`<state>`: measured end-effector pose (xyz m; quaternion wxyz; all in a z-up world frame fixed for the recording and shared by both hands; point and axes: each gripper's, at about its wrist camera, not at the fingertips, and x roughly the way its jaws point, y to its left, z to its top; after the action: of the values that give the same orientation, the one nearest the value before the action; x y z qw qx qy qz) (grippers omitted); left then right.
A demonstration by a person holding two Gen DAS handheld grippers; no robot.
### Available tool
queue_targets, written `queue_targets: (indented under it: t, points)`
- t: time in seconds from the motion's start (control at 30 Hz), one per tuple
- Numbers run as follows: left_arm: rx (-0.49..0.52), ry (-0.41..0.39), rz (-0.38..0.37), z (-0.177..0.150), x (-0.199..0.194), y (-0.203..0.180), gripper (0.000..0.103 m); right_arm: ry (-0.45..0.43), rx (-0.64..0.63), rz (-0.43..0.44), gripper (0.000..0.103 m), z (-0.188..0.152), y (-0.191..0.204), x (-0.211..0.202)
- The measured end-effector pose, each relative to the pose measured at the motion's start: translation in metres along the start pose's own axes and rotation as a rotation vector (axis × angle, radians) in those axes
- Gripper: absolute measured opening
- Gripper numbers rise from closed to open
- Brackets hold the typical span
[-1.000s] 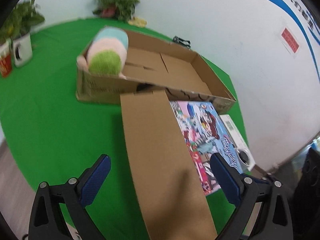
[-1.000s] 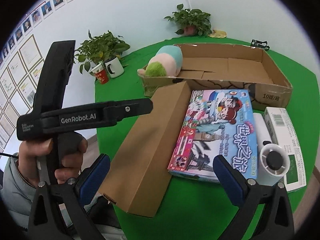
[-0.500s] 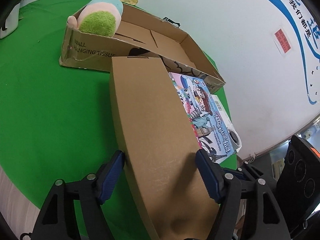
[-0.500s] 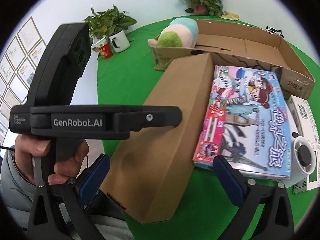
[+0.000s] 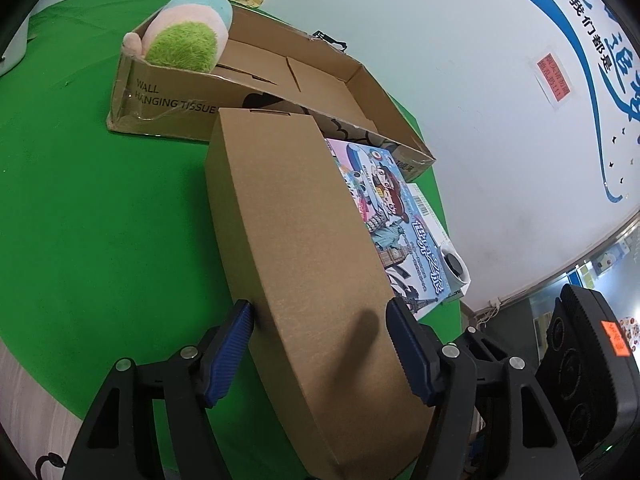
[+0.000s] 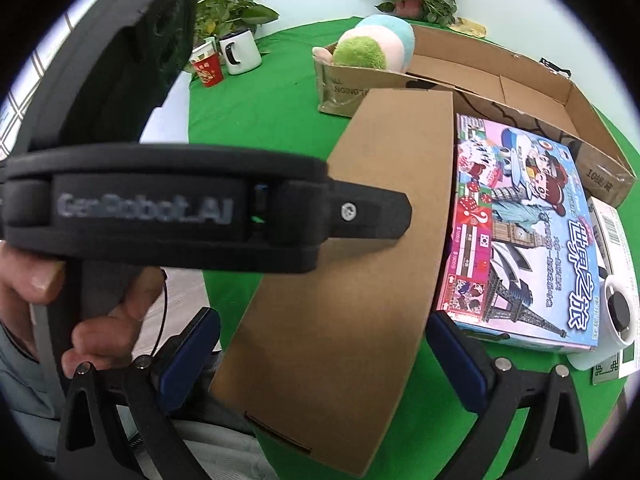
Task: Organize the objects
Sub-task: 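Grasp the long narrow brown box with both grippers, then lift the long brown box with both grippers over the open box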
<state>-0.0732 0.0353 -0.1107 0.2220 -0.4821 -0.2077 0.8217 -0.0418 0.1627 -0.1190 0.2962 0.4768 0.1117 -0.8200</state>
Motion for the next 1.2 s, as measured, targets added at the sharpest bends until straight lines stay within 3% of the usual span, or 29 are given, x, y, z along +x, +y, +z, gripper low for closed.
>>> queue_targets:
  t: [0.1, 0.23, 0.57, 0.9, 1.0, 1.2]
  points:
    - [0.015, -0.002, 0.01, -0.002, -0.001, -0.002, 0.066, 0.01, -0.034, -0.068, 0.097, 0.0, 0.003, 0.004]
    - [0.004, -0.005, 0.01, -0.001, -0.001, -0.002, 0.066, -0.004, -0.02, -0.064, 0.094, 0.0, 0.0, 0.001]
    - [-0.043, -0.019, 0.003, -0.004, -0.022, 0.01, 0.066, -0.034, 0.129, 0.096, 0.091, 0.008, -0.021, -0.006]
    - [-0.183, 0.028, -0.032, -0.005, -0.018, 0.042, 0.087, -0.037, 0.195, 0.166, 0.09, 0.009, -0.028, -0.006]
    - [-0.224, 0.049, -0.073, -0.005, -0.014, 0.051, 0.088, -0.038, 0.214, 0.188, 0.09, 0.007, -0.026, -0.01]
    - [-0.193, 0.07, -0.094, -0.004, -0.006, 0.04, 0.083, -0.046, 0.212, 0.226, 0.09, 0.008, -0.022, -0.014]
